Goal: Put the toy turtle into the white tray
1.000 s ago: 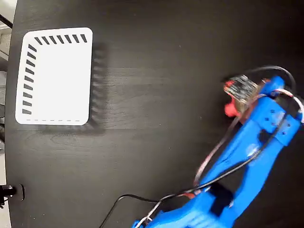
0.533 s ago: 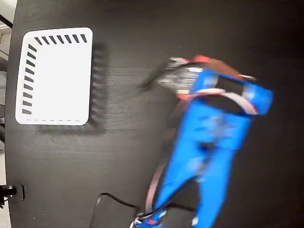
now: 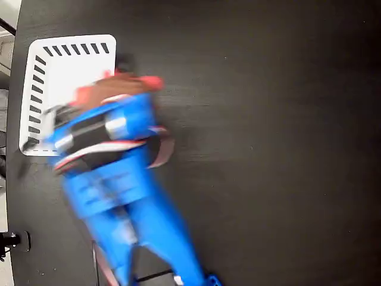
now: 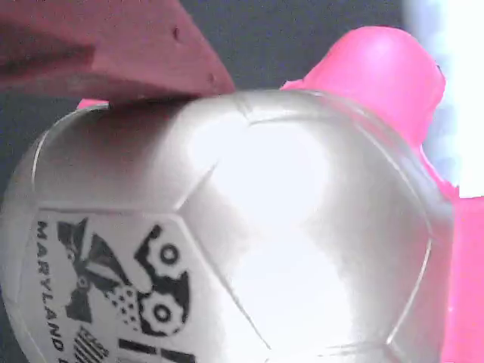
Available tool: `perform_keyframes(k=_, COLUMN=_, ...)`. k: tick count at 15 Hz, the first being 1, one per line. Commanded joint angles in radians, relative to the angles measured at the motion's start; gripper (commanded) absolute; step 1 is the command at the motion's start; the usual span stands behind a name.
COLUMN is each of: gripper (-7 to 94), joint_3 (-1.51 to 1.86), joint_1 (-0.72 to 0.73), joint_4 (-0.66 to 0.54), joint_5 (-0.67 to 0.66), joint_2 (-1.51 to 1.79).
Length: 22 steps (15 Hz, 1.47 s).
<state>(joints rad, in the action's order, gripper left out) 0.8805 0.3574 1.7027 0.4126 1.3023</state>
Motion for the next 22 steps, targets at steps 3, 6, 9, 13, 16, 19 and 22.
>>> perform_keyframes(k=3, gripper=-3, joint_3=-0.183, joint_1=0.135, joint_4=-0.006, joint_5=0.038, joint_2=-0.107)
perform_keyframes(k=6, gripper=-3, joint_3=-0.325, joint_1=0.155, joint_4=0.005, joint_5=0.043, joint_2=-0.253)
perform_keyframes(k=9, gripper=-3, joint_3=-0.482, joint_1=0.156, joint_4=0.021, joint_5=0.046, joint_2=-0.376)
perform_keyframes(k=13, gripper=-3, joint_3=-0.572, joint_1=0.183, joint_4=0.02, joint_5=0.048, joint_2=-0.471)
perform_keyframes(k=16, gripper=-3, joint_3=-0.64, joint_1=0.202, joint_4=0.017, joint_5=0.054, joint_2=-0.555)
perform_keyframes(k=19, gripper=-2, joint_3=-0.683, joint_1=0.212, joint_4=0.017, joint_5=0.06, joint_2=-0.611)
perform_keyframes(k=22, gripper=23, joint_3=-0.684, joint_1=0.21, joint_4=0.018, joint_5=0.057, joint_2=-0.621)
